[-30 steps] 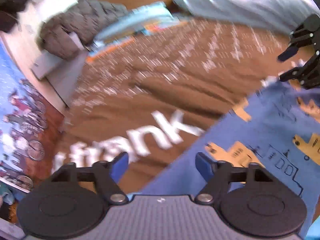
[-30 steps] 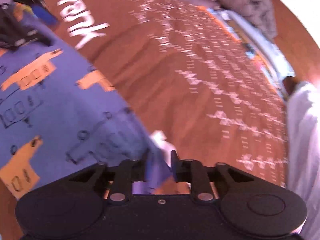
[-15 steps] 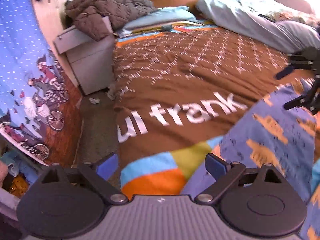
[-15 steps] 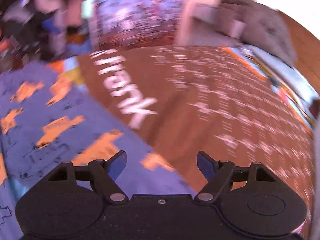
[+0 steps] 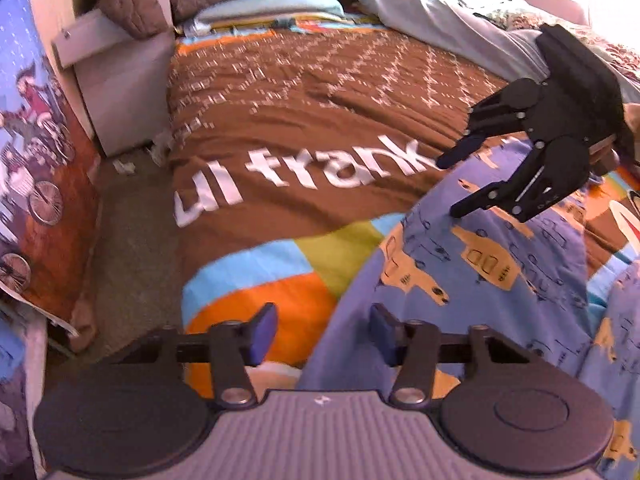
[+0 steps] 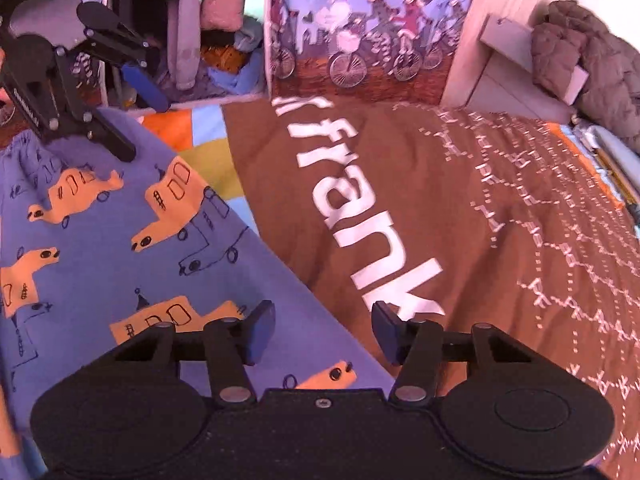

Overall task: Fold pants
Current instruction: 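Close the left gripper on one waistband corner while the right gripper grasps the other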

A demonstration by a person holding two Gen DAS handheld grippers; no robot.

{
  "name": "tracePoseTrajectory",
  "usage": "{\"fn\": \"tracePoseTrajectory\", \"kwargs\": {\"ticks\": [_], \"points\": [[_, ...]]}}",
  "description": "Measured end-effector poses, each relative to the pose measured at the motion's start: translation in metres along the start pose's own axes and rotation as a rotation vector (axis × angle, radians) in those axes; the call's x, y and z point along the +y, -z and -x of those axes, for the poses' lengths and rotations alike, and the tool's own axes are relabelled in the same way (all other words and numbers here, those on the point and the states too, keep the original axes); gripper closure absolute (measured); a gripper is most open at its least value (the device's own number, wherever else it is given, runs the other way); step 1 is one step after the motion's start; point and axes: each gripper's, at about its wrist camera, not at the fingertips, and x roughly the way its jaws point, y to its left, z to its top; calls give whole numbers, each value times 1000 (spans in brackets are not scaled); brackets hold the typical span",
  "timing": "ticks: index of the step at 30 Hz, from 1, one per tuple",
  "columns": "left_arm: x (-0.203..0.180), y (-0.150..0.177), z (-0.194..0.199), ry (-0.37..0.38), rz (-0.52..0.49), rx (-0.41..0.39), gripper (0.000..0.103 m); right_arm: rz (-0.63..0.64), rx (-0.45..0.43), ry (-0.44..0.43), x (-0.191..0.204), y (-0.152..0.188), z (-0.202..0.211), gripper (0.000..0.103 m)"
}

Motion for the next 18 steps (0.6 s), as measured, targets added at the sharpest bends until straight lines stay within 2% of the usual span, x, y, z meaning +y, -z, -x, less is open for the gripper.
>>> {"fn": "tracePoseTrajectory", "kwargs": {"ticks": [1,3,4,5,7,8,12,15,18], "points": [[-1,0,-1,0,-9,17,75,9,15,-7,2,0,-2,47],[-5,0,-4,-31,-26,44,95,18,32,-18,3,0,-7,51],[-7,0,-3,-36,-35,43,99,6,36,-26,2,0,-9,53],[-9,0,-2,-38,-40,39,101,-7,40,-31,1,-1,-10,56],[-14,0,2,-52,-54,20,102,-27,39,-31,2,-2,-11,88],[-16,0,5,-64,-56,11,102,-19,42,-22,4,-3,-11,95],[-23,-2,17,-90,-76,-12,102,53,45,19,17,-3,-3,100],[-26,-3,19,-105,-93,-14,102,89,33,42,18,-2,2,91],[-28,-2,19,-117,-104,-25,102,115,57,40,19,-3,-3,102]]}}
